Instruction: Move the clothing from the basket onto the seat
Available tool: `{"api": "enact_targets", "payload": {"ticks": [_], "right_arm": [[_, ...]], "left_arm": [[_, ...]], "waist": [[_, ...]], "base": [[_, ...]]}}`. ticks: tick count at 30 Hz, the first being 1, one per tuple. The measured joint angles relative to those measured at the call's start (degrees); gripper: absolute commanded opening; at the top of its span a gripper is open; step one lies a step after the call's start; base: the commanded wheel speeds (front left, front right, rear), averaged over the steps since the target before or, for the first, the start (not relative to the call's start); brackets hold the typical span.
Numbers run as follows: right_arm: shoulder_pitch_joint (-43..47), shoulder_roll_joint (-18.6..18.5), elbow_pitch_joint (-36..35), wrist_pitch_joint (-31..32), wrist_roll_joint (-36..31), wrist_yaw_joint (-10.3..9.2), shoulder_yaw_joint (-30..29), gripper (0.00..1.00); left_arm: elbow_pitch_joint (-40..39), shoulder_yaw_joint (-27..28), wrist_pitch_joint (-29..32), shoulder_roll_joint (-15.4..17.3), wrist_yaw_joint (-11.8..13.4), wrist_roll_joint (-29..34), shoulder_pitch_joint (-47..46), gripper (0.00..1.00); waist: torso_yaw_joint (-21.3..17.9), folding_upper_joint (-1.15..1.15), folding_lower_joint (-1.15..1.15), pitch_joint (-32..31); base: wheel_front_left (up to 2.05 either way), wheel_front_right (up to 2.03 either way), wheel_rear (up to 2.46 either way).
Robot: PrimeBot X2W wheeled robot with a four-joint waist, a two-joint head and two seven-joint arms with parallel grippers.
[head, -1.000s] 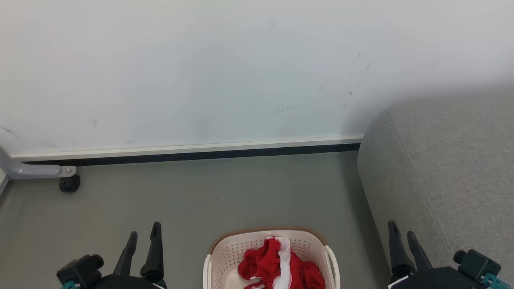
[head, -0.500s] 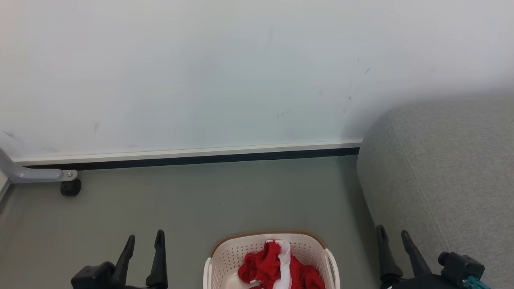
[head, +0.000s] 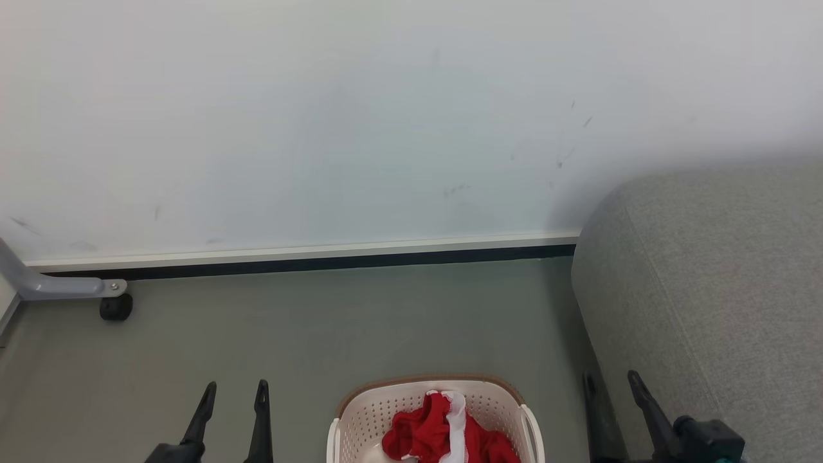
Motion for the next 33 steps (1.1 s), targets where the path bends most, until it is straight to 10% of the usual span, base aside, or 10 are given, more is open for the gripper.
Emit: {"api": "enact_targets", "payload": {"ticks": [33], "right_arm": [[1.14, -0.81, -1.63, -2.54, -10.38, -1.87, 2.66, 1.00]], "left_arm": [[-0.14, -0.20, -2.59, 0.35, 1.45, 9.01, 1.91, 1.00]], "waist": [[-0.05, 0.00, 0.00, 0.29]], "base": [[0.00, 0.00, 0.00]]}}
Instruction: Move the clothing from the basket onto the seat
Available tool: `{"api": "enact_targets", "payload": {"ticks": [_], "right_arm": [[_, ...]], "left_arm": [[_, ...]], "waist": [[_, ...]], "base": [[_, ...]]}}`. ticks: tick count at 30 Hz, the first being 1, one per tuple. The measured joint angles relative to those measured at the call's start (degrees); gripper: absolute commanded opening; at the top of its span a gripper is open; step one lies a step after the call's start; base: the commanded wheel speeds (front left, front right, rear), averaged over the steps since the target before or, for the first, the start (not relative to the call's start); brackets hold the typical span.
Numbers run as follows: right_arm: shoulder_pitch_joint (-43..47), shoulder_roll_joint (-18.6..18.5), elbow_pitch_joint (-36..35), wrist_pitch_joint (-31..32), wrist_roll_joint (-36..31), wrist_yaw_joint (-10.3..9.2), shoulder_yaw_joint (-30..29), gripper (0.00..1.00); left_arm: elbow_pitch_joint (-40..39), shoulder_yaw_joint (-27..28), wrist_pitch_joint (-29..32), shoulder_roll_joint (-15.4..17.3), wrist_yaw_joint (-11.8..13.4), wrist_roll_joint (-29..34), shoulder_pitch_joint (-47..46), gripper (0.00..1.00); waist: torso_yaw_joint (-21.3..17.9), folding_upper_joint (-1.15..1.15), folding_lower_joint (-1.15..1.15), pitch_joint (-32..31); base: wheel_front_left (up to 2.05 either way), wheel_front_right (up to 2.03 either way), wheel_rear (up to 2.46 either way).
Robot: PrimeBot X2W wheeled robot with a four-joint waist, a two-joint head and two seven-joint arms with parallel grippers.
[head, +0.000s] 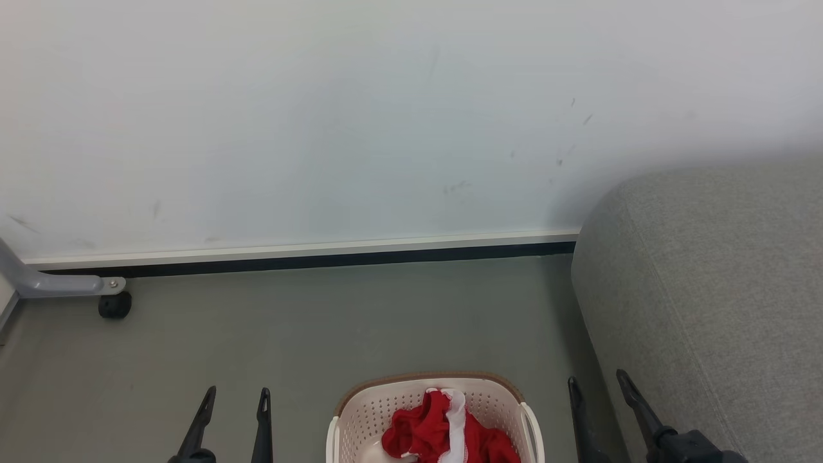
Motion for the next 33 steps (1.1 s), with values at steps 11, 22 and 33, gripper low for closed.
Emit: {"api": "enact_targets", "payload": {"ticks": [11, 22, 33], "right_arm": [[0.22, -0.02, -0.19, 0.00, -0.43, 0.00, -0.45, 1.00], [-1.03, -0.07, -3.49, -0.01, -1.10, 0.00, -1.59, 1.00], [-9.24, -0.79, -5.57, -0.27, -2.11, 0.00, -3.13, 1.00]], "left_arm": [[-0.27, 0.44, 0.00, 0.31, -0.05, 0.27, -0.01, 1.00], [-0.79, -2.15, -0.01, 1.07, -1.68, 1.91, -3.14, 1.00], [5.13, -7.51, 0.69, -0.77, -5.05, 4.23, -11.54, 1.00]], "waist": [[-0.27, 0.00, 0.00, 1.05], [-0.62, 0.00, 0.01, 6.14], [-1.83, 0.00, 0.01, 13.76]], "base": [[0.00, 0.00, 0.00], [0.00, 0.00, 0.00], [0.00, 0.00, 0.00]]}}
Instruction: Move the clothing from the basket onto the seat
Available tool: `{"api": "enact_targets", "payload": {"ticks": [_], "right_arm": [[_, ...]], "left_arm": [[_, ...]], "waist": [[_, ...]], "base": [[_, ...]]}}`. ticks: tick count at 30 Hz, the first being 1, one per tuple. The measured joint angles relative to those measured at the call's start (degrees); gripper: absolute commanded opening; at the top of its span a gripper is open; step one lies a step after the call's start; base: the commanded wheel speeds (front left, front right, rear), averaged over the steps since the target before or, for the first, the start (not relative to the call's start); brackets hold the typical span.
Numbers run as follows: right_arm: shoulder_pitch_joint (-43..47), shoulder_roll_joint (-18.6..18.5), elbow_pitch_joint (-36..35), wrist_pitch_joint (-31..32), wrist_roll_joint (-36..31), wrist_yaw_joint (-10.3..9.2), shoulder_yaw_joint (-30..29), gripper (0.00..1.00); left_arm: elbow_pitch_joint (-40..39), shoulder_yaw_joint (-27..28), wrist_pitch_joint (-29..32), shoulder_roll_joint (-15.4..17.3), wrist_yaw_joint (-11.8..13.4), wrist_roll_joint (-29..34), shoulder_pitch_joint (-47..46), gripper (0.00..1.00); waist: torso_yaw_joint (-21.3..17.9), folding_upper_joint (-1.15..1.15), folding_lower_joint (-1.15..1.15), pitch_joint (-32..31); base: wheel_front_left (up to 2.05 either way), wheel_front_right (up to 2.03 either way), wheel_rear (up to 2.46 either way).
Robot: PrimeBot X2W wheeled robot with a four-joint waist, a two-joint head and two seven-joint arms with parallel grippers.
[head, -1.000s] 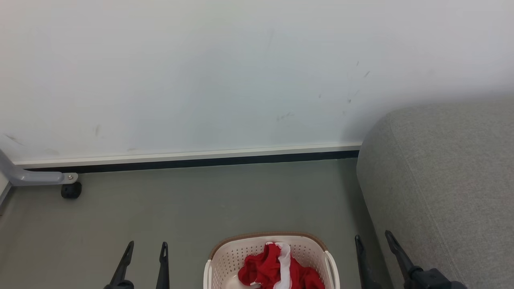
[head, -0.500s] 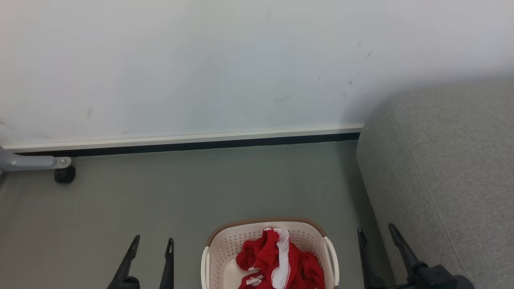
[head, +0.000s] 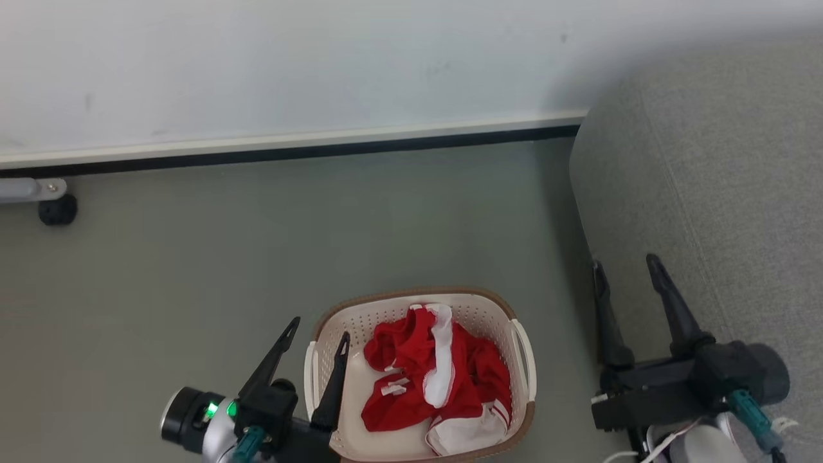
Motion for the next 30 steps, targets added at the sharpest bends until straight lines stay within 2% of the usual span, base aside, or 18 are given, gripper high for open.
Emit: {"api": "enact_targets", "payload": {"ticks": [13, 30], "right_arm": [[-12.83, 0.35, -2.07, -0.14, -0.40, 0.11, -0.96, 1.00], [-21.52, 1.05, -5.41, -0.15, -0.40, 0.59, -1.40, 1.00]], "left_arm": [[9.75, -5.24, 3.03, -2.09, -3.58, 3.19, -13.15, 1.00], [20.01, -5.70, 4.95, -2.36, -4.58, 4.76, -24.76, 1.00]], "waist": [[-3.35, 0.01, 0.01, 10.68], [-8.57, 0.01, 0.00, 25.14]], "base": [[0.00, 0.00, 0.00], [0.00, 0.00, 0.00]]}}
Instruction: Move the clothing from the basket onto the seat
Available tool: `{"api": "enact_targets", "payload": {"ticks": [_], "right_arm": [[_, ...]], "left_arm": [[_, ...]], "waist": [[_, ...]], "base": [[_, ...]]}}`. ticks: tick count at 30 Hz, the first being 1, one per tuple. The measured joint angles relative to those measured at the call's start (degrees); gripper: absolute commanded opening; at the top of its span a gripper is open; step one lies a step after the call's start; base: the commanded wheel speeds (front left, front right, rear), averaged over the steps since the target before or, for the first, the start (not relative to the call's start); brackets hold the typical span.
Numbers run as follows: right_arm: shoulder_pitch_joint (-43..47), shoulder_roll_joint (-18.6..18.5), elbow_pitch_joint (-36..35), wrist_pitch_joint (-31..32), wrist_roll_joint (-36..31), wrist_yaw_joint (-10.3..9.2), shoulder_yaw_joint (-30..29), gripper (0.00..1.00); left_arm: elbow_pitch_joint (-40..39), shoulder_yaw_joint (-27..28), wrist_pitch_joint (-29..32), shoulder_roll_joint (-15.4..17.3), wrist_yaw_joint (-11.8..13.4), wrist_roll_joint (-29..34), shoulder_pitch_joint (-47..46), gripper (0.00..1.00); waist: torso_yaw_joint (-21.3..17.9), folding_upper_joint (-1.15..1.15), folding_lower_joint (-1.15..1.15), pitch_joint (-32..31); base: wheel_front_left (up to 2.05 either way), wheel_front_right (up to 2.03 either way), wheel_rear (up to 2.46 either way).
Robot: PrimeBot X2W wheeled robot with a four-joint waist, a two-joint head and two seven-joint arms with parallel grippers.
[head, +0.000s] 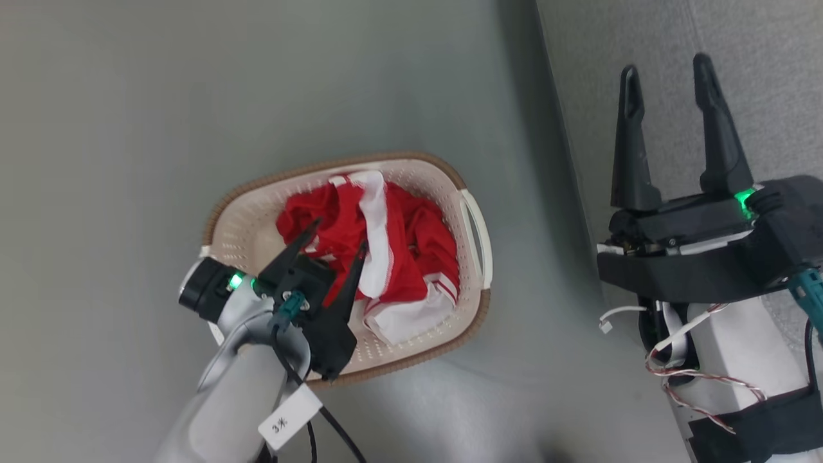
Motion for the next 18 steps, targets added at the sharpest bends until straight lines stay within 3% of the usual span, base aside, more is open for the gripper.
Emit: {"api": "enact_targets", "payload": {"ticks": [18], "right_arm": [[-7.47, 1.27, -2.89, -0.01, 0.02, 0.01, -1.24, 1.00]], "left_arm": [[8.45, 2.91, 0.51, 2.59, 1.02, 1.54, -11.90, 1.00]], "waist": [[-4.68, 0.00, 0.00, 15.97]], "base": [[0.00, 0.00, 0.00]]}}
